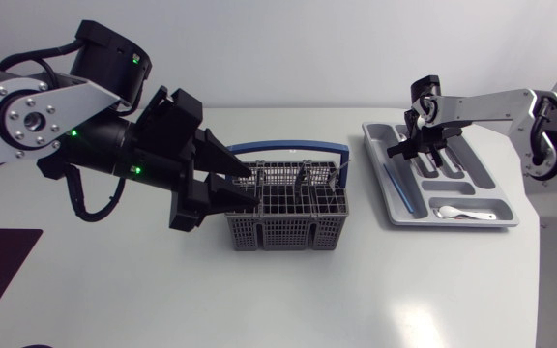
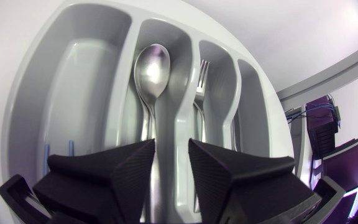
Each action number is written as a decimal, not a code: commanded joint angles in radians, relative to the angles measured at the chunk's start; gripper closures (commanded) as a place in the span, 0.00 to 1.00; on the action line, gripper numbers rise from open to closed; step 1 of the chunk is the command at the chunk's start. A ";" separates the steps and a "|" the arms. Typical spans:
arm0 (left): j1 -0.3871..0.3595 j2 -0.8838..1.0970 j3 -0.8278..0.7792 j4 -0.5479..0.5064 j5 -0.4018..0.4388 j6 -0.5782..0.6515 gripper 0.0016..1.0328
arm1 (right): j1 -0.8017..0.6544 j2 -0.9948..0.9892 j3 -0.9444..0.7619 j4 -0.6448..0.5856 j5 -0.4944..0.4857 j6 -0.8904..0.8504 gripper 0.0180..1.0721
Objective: Unload the cutlery basket into the drawer organizer.
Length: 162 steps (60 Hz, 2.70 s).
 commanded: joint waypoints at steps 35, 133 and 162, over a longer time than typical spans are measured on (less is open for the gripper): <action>-0.141 0.023 -0.011 0.149 -0.223 -0.048 0.14 | 0.013 -0.982 -0.851 0.253 -0.557 -0.060 0.25; -0.368 0.119 0.039 0.356 -0.721 -0.195 0.97 | 0.536 -1.183 -1.245 0.342 -0.551 -0.117 0.26; -0.344 0.169 0.252 0.164 -0.721 -0.357 0.97 | 0.600 -1.153 -1.234 0.339 -0.551 -0.196 0.26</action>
